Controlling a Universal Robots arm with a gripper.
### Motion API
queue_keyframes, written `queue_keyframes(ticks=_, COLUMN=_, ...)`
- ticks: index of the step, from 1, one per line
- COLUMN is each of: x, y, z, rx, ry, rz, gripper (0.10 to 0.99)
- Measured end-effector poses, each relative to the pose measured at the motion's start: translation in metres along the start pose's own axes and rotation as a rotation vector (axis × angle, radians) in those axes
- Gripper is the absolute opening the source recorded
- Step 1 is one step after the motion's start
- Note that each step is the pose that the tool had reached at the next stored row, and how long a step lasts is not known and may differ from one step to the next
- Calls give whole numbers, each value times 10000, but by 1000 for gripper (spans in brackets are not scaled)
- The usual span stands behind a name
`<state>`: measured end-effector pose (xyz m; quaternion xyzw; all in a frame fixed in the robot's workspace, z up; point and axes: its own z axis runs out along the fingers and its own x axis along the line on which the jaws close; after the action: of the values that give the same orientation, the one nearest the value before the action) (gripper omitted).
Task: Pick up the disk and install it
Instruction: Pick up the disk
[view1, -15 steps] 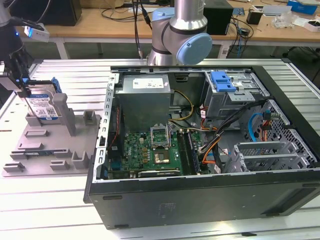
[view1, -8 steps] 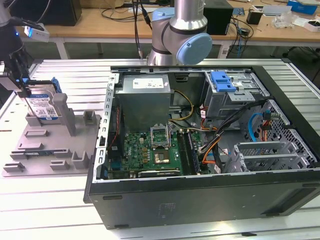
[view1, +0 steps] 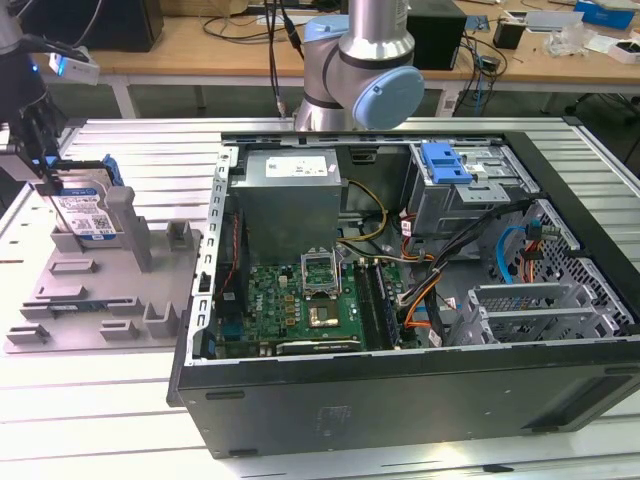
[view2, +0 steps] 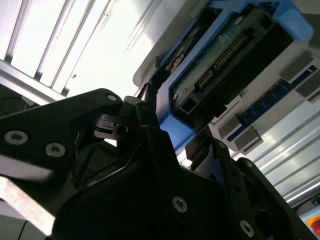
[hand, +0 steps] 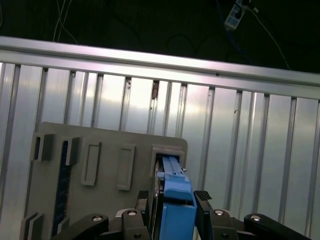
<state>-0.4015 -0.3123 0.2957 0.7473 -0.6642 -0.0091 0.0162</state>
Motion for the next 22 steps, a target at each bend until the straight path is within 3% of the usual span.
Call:
queue_keyframes(ticks=3, x=-10, y=2, z=2, rx=42, ry=55, rz=2, gripper=482)
queue_keyframes(ticks=6, x=-27, y=40, z=13, rx=174, ry=102, rz=6, gripper=482)
queue_keyframes(ticks=20, x=-28, y=44, z=14, rx=179, ry=103, rz=6, gripper=482)
queue_keyframes(ticks=22, x=-28, y=45, z=14, rx=179, ry=104, rz=7, gripper=400)
